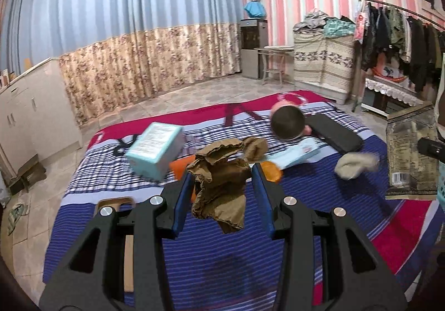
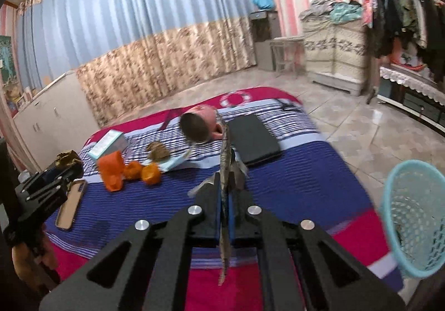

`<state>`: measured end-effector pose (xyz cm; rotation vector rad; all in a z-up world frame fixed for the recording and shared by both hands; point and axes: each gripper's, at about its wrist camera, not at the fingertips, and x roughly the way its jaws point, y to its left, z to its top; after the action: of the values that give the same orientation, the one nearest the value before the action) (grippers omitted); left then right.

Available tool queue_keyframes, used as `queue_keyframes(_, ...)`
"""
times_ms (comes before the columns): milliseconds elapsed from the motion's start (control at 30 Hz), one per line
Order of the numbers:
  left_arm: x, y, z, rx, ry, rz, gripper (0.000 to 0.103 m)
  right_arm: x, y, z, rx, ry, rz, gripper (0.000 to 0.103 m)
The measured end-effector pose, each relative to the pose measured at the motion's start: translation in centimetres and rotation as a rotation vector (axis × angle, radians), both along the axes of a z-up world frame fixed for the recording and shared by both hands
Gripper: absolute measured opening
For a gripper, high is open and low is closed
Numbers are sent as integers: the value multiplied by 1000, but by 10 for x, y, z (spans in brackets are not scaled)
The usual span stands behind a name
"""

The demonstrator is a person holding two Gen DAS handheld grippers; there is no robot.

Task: Collect trash
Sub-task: 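Carry paper and wrapper over the blue basket and open both tools to drop them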

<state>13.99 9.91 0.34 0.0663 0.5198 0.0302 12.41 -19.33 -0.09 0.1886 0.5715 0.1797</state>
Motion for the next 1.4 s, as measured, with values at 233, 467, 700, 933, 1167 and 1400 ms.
queue_keyframes(233, 1, -28, 5, 27, -9, -34, 42, -2, -53, -3, -6, -6, -75, 4)
queue_keyframes(467, 6, -44, -4, 8, 25, -54, 42, 3, -105, -18, 14, 34, -168, 4)
queue_keyframes(700, 17, -70, -1, 13, 23, -90, 42, -2, -125, -16, 26, 14, -229, 4)
queue_keyframes(933, 27, -122, 18, -8, -21, -183, 42, -19, -156, -6, -24, -23, -355, 4)
queue_keyframes(1167, 33, -207, 31, -9, -64, -333, 42, -38, -198, -2, -58, -43, -487, 4)
queue_keyframes(1400, 43, -285, 30, -62, -36, -470, 42, -53, -241, -5, -119, -42, -590, 4)
